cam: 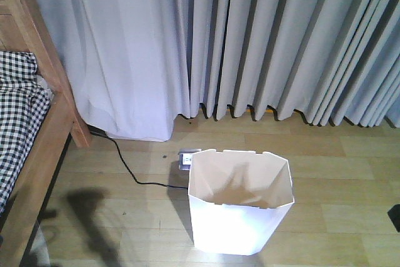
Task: Move trash bin to bedside with robot
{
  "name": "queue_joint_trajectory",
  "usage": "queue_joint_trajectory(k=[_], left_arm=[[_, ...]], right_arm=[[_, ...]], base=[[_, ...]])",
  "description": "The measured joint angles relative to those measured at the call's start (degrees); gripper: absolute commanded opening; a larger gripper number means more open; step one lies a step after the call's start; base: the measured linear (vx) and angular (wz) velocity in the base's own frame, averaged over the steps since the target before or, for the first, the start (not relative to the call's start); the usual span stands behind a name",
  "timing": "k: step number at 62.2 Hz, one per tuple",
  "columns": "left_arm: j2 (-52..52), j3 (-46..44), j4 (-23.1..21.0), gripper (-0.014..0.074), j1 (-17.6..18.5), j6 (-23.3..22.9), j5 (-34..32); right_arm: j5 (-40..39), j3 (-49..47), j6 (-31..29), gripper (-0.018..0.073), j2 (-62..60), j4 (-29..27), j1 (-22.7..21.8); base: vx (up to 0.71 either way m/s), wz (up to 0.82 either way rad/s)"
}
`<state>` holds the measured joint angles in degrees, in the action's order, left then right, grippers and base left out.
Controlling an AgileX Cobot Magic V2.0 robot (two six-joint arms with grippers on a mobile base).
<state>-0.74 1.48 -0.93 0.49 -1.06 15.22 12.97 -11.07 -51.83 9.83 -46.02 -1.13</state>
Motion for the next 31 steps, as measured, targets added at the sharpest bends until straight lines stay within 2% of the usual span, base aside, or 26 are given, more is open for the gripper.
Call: queue_joint_trajectory(k=[31], left_arm=[[0.0,0.0,0.0,-0.0006,0.0,0.0,0.0]], right_arm=[[1.1,0.0,0.0,-0.0009,0.0,0.0,0.0]], base=[[0.00,0.00]])
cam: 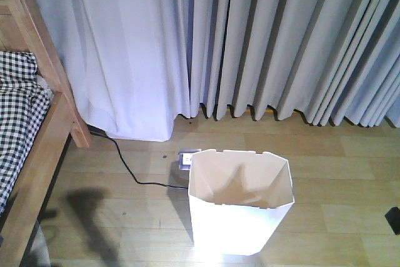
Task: Move trash bin to bedside with robot
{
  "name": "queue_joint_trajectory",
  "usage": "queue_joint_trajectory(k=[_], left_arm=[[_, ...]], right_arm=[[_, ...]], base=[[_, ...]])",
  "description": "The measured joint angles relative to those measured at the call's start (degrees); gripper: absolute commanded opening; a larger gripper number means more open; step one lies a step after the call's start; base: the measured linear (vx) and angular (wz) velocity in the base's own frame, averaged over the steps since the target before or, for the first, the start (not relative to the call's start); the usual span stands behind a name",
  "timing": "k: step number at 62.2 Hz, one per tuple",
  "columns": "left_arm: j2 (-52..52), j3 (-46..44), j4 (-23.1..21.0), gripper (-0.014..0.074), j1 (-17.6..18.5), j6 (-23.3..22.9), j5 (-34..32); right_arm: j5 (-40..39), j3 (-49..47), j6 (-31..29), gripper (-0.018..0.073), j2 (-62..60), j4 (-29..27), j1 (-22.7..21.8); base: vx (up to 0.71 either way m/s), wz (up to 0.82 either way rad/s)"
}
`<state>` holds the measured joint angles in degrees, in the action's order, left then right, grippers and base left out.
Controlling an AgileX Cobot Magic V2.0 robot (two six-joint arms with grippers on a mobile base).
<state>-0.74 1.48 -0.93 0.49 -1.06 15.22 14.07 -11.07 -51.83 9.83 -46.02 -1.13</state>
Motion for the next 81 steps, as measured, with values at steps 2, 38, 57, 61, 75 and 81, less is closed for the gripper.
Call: queue_joint_trajectory(k=[2,38,57,61,75,81], left_arm=[[0.0,0.0,0.0,-0.0006,0.0,0.0,0.0],[0.0,0.0,0.0,-0.0006,0.0,0.0,0.0],[0.0,0.0,0.0,-0.0006,0.0,0.0,0.0],[0.0,0.0,0.0,-0.0006,0.0,0.0,0.0],[0.0,0.0,0.0,-0.0006,0.0,0.0,0.0],[0.0,0.0,0.0,-0.0006,0.0,0.0,0.0]], right_arm=[[0.0,0.0,0.0,-0.0010,0.0,0.0,0.0],[-5.3,0.1,42.4,-0.0010,0.0,47.0,0.0],[-15.0,12.4,45.8,-0.0010,-8.0,48.1,-1.8],[-15.2,12.6,46.7,-0.0010,-9.9,48.1,-1.9],[-14.9,12.7,48.8,-0.0010,-10.5,48.4,-2.0],[-14.8,12.7,49.1,-0.0010,-10.5,48.4,-2.0]], base=[[0.00,0.00],[0.00,0.00],[0.00,0.00],[0.00,0.00],[0.00,0.00],[0.00,0.00]])
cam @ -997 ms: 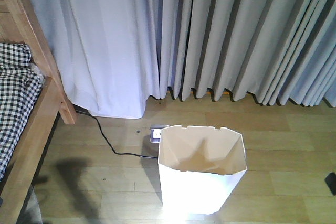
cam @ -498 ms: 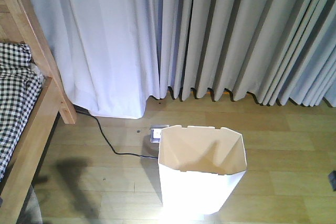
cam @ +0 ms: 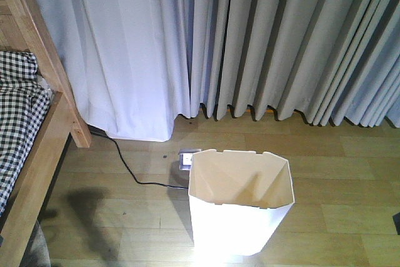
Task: Move trash bin to bedside with robot
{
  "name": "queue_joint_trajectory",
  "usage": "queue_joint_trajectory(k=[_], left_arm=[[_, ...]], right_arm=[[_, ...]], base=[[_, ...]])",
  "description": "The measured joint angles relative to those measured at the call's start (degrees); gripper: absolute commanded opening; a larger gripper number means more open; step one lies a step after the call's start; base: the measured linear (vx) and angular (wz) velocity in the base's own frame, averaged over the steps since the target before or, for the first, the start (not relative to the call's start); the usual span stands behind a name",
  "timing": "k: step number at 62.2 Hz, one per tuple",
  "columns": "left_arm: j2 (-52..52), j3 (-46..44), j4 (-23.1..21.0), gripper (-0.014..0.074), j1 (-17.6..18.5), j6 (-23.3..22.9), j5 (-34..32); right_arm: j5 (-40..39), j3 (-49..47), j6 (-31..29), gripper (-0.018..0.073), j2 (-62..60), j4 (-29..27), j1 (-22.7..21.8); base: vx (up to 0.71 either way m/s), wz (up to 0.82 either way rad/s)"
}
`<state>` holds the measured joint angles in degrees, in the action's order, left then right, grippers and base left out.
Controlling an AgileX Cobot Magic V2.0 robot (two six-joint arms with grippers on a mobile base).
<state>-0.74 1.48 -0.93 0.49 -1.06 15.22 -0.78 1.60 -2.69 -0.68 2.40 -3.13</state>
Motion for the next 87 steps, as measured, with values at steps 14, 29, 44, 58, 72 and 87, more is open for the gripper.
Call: queue_joint_trajectory(k=[14,29,44,58,72,87], left_arm=[[0.0,0.0,0.0,-0.0006,0.0,0.0,0.0],[0.0,0.0,0.0,-0.0006,0.0,0.0,0.0],[0.0,0.0,0.0,-0.0006,0.0,0.0,0.0],[0.0,0.0,0.0,-0.0006,0.0,0.0,0.0],[0.0,0.0,0.0,-0.0006,0.0,0.0,0.0],[0.0,0.0,0.0,-0.0006,0.0,0.0,0.0]], right_arm=[[0.0,0.0,0.1,-0.0010,0.0,0.0,0.0],[0.0,0.0,0.2,-0.0010,0.0,0.0,0.0],[0.1,0.0,0.2,-0.0010,0.0,0.0,0.0],[0.1,0.0,0.2,-0.0010,0.0,0.0,0.0],[0.1,0.0,0.2,-0.0010,0.0,0.0,0.0],[0.1,0.0,0.2,-0.0010,0.0,0.0,0.0]], base=[[0.00,0.00],[0.00,0.00],[0.00,0.00],[0.00,0.00],[0.00,0.00],[0.00,0.00]])
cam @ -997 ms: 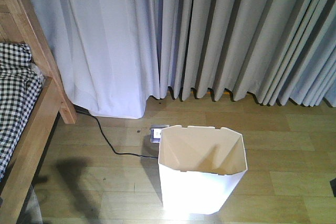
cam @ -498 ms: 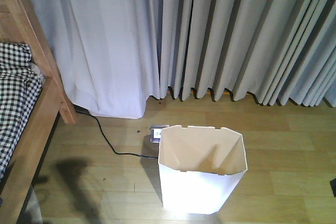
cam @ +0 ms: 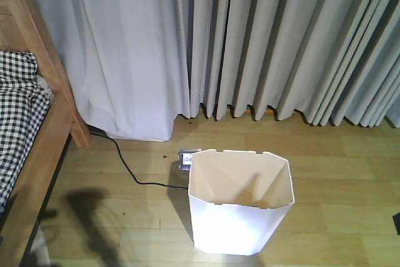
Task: Move trash bin to bedside with robot
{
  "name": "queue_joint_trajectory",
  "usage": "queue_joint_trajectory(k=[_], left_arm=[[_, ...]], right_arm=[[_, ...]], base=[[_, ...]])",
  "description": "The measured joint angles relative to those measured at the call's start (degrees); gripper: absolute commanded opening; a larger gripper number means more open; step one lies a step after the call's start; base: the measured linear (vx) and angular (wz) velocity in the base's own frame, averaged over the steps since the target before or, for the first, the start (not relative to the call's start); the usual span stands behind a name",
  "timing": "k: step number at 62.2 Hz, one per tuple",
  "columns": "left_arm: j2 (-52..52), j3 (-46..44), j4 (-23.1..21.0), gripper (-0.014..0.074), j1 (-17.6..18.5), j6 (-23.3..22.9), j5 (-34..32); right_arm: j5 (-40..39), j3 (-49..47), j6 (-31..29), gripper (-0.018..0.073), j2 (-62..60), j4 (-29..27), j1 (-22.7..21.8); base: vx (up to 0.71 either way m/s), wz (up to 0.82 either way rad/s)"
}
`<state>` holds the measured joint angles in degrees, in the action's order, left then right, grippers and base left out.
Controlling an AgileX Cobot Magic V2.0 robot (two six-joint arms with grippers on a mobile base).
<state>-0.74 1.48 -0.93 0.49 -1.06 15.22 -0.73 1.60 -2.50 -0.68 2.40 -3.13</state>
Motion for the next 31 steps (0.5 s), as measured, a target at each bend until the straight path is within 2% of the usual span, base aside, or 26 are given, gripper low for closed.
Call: queue_joint_trajectory(k=[31], left_arm=[[0.0,0.0,0.0,-0.0006,0.0,0.0,0.0]], right_arm=[[0.0,0.0,0.0,-0.0010,0.0,0.0,0.0]], base=[[0.00,0.00]])
